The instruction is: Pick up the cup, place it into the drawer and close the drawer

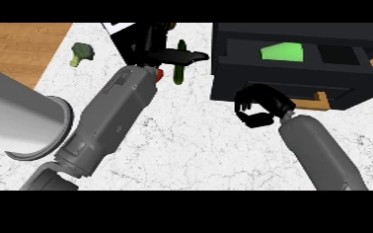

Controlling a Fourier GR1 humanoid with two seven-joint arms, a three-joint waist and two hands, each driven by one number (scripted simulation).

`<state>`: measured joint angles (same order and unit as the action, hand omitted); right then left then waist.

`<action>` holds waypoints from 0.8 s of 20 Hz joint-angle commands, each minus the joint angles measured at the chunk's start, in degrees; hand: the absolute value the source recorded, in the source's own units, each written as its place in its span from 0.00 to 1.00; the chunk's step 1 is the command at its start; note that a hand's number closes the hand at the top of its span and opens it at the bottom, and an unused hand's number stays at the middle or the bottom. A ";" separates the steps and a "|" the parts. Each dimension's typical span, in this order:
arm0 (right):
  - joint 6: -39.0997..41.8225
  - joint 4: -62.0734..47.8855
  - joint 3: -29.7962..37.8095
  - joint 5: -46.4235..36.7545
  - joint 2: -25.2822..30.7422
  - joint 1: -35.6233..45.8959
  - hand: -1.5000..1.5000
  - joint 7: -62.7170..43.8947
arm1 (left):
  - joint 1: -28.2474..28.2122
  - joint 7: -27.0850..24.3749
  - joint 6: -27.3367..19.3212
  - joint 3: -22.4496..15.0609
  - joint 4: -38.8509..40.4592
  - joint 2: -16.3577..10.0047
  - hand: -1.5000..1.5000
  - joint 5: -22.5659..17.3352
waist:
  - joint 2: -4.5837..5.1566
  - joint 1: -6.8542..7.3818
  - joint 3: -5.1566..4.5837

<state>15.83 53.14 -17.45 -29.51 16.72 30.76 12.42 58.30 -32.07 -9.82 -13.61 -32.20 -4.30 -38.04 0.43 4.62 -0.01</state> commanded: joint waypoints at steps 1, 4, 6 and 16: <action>-4.69 -12.05 4.10 0.18 -1.29 5.86 1.00 7.46 | -3.88 0.94 2.17 -0.28 -3.87 -2.27 0.00 -0.23 | 0.42 1.61 0.25; -6.65 -16.92 8.26 1.19 1.35 10.05 1.00 9.60 | -6.39 1.84 5.19 -0.42 -5.77 -4.31 0.00 -0.73 | 0.74 3.08 0.29; -7.15 -19.54 11.35 2.96 2.02 14.38 1.00 11.11 | -6.30 1.93 5.75 0.37 -5.80 -5.35 0.00 -1.13 | 1.26 2.88 0.30; -5.66 -25.17 17.61 6.49 7.88 22.60 1.00 8.76 | -9.16 3.79 7.40 -1.21 -9.96 -6.47 0.00 -0.81 | 1.95 6.60 0.31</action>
<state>14.28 31.84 -4.80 -23.51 19.28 44.18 25.06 50.09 -29.03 -3.41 -14.54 -40.94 -10.20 -38.67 1.43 8.92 0.56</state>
